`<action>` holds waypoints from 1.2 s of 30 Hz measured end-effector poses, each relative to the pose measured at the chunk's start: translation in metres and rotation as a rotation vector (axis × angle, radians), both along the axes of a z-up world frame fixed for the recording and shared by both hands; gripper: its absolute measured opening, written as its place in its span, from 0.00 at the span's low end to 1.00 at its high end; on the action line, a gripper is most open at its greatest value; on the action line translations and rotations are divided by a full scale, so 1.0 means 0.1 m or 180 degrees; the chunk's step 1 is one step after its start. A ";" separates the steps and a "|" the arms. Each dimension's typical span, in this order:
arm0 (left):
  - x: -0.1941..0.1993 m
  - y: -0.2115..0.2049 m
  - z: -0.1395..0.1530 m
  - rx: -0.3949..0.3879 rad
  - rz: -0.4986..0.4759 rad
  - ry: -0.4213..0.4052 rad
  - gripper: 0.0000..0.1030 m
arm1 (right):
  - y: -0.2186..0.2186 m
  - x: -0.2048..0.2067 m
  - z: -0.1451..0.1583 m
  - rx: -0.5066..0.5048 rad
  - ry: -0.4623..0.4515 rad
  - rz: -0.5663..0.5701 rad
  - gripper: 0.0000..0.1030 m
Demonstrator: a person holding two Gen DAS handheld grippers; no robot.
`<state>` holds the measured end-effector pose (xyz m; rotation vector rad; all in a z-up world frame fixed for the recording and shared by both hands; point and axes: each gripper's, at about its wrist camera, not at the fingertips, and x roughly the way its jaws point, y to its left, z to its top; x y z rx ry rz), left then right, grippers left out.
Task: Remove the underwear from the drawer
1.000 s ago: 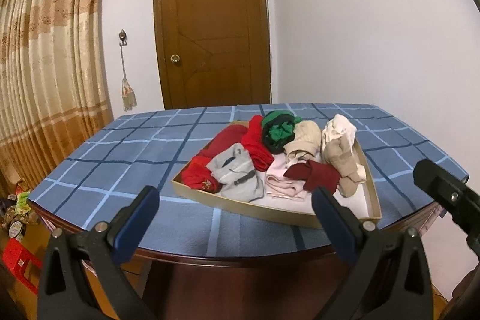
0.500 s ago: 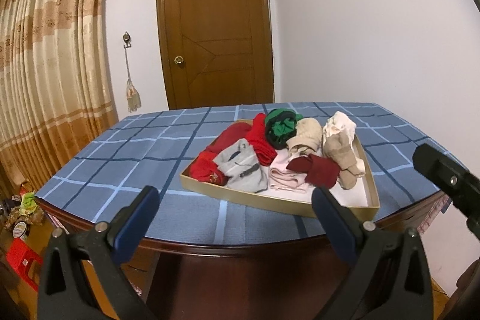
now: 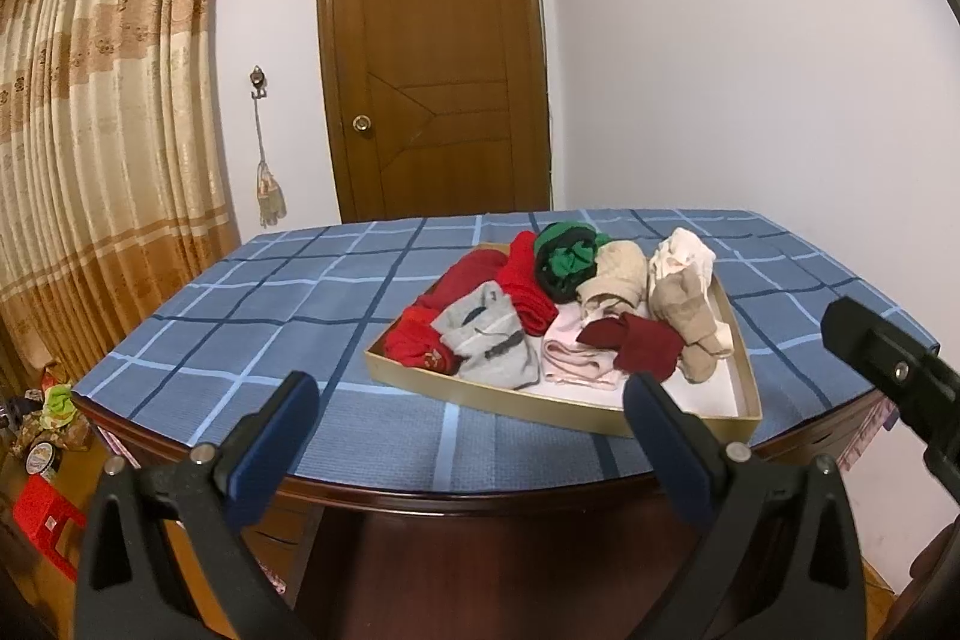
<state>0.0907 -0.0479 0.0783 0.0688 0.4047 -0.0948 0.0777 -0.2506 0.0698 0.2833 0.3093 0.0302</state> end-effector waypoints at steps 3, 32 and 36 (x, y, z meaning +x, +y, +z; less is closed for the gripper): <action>0.00 0.00 0.01 -0.0003 0.0000 -0.0002 1.00 | 0.00 0.00 0.00 -0.0001 -0.0002 -0.0001 0.61; -0.02 0.03 0.04 -0.0029 0.0053 -0.0050 1.00 | 0.00 -0.01 0.02 -0.0025 -0.0037 0.0003 0.61; -0.02 0.03 0.04 -0.0025 0.0067 -0.0059 1.00 | 0.00 -0.01 0.02 -0.0025 -0.0039 0.0004 0.61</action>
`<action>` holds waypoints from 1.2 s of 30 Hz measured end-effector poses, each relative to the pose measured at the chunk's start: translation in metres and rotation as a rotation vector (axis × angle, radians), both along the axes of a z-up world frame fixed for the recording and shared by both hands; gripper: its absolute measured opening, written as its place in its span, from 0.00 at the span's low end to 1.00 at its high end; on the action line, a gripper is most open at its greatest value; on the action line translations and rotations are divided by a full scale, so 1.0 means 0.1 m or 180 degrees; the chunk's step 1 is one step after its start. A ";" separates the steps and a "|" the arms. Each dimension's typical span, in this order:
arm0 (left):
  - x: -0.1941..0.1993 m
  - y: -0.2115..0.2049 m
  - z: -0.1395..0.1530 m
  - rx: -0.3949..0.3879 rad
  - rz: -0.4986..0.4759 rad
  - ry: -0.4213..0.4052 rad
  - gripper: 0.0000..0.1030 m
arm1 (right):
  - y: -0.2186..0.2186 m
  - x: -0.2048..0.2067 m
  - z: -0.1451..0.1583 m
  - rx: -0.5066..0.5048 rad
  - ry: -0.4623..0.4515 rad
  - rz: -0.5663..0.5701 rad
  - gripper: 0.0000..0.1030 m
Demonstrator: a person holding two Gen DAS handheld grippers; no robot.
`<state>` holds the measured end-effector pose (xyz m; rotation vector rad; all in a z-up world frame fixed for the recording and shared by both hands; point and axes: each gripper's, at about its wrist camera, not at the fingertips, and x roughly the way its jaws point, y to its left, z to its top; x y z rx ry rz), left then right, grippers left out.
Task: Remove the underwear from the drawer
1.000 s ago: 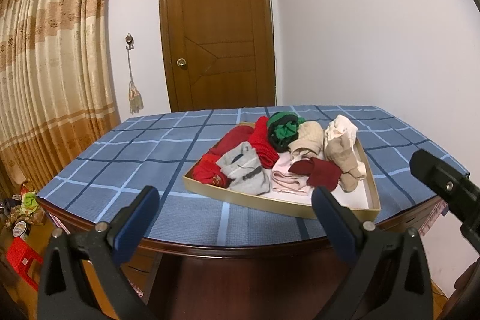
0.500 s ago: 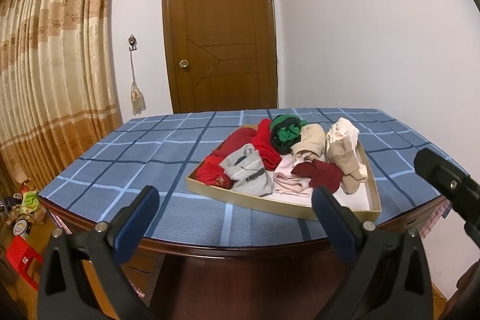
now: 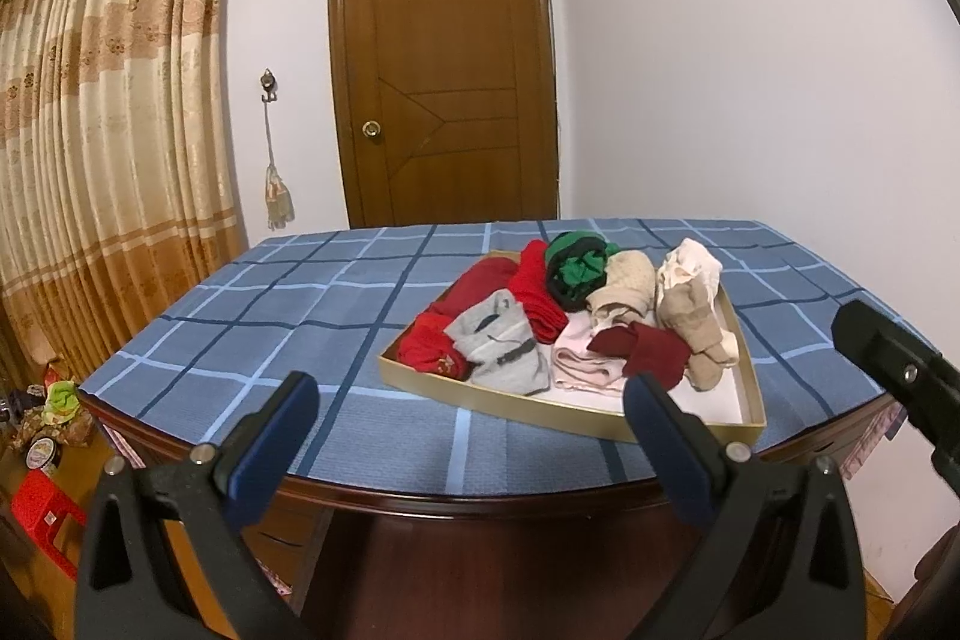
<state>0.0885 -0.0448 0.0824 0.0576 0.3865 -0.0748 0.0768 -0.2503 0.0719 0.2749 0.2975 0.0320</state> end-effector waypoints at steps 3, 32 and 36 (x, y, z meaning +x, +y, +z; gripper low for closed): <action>-0.01 0.01 0.01 0.0005 0.0022 -0.0014 1.00 | 0.00 0.00 0.00 -0.0003 -0.0003 -0.0002 0.61; 0.00 0.05 0.05 -0.0008 0.0122 -0.0080 1.00 | -0.02 0.04 0.05 -0.0035 -0.0024 -0.0019 0.61; 0.00 0.05 0.06 0.0017 0.0122 -0.0117 1.00 | -0.02 0.05 0.04 -0.0049 -0.0033 -0.0013 0.61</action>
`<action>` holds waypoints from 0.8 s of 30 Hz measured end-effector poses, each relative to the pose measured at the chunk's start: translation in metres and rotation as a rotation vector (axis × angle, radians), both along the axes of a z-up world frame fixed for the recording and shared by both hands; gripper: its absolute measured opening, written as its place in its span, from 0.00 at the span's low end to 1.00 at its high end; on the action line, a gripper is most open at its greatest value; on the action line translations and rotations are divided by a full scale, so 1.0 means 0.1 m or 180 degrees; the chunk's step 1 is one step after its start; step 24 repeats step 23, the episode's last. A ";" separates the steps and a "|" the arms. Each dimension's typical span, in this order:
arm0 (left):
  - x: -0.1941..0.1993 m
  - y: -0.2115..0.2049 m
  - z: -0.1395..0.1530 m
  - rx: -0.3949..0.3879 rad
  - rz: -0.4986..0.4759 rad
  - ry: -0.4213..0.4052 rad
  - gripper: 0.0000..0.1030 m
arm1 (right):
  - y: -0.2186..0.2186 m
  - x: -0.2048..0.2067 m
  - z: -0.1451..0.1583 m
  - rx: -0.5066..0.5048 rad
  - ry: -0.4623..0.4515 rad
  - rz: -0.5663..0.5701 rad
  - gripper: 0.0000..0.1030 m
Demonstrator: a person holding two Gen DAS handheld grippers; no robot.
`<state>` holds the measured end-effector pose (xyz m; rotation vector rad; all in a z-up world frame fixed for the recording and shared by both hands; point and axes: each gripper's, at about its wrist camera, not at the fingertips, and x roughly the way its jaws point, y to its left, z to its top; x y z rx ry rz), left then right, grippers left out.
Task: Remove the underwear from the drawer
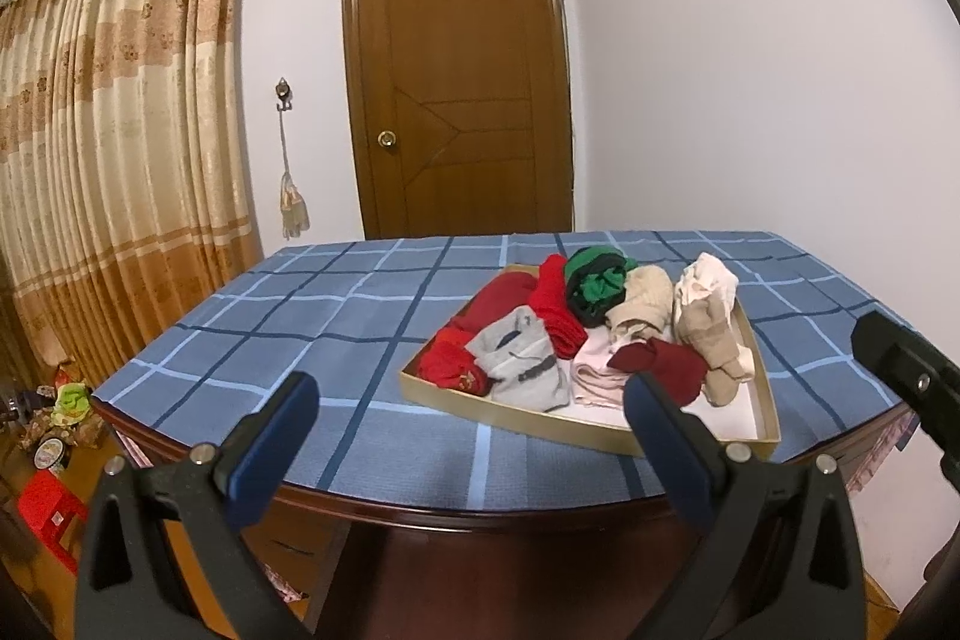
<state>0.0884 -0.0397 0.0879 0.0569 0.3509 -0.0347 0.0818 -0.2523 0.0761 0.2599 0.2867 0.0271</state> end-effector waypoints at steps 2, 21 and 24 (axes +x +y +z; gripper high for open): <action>-0.02 -0.02 0.01 0.0054 0.0025 -0.0077 1.00 | 0.01 0.00 0.00 0.0003 0.0002 0.0001 0.61; 0.00 -0.06 -0.01 0.0096 0.0025 -0.0066 1.00 | -0.04 0.01 -0.04 0.0015 0.0026 -0.0043 0.61; 0.01 -0.05 -0.02 0.0078 0.0021 -0.0042 1.00 | -0.05 0.02 -0.05 0.0012 0.0037 -0.0039 0.61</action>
